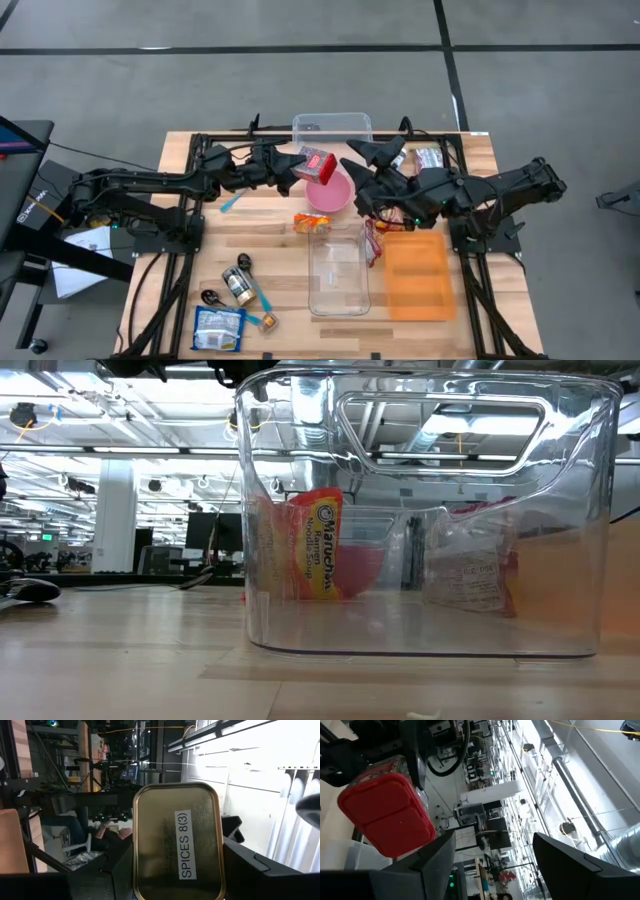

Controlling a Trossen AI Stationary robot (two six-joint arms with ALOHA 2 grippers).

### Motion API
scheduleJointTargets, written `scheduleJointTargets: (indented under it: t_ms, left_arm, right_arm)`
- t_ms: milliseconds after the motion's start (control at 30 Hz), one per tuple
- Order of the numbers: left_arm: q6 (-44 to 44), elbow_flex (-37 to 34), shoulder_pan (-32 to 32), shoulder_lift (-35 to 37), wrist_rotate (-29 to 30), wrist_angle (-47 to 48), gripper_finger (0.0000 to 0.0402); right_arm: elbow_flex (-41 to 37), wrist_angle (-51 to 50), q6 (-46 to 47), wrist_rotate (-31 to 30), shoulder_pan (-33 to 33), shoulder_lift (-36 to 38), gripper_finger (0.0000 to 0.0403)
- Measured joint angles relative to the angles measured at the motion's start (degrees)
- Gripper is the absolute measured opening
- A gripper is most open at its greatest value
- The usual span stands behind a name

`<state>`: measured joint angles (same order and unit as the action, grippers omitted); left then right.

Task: Pick & Place Food Item
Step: Put the red seasoning can into the orange bin

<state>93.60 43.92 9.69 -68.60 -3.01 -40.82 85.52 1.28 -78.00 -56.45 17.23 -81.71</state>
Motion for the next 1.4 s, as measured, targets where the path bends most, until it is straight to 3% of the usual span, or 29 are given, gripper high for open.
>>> scheduleJointTargets:
  t_ms: [367,633,1033,1400]
  left_arm:
    - [-0.35,0.00,0.00,-0.02,0.00,1.21,0.0210]
    - [-0.33,0.00,0.00,-0.02,0.25,1.42,0.0210]
    - [-0.33,0.00,0.24,-0.02,0.46,1.40,0.0210]
    - [-0.31,0.00,1.22,-0.02,0.44,1.38,0.0210]
  right_arm:
    - [0.08,2.62,1.51,-0.61,0.00,0.02,0.0261]
    - [4.74,2.50,4.47,-0.68,0.00,0.00,0.0261]
    - [10.32,-12.65,20.44,-2.16,-0.90,0.00,0.0261]
    - [12.50,-12.99,23.85,-7.93,-2.46,-0.07,0.0261]
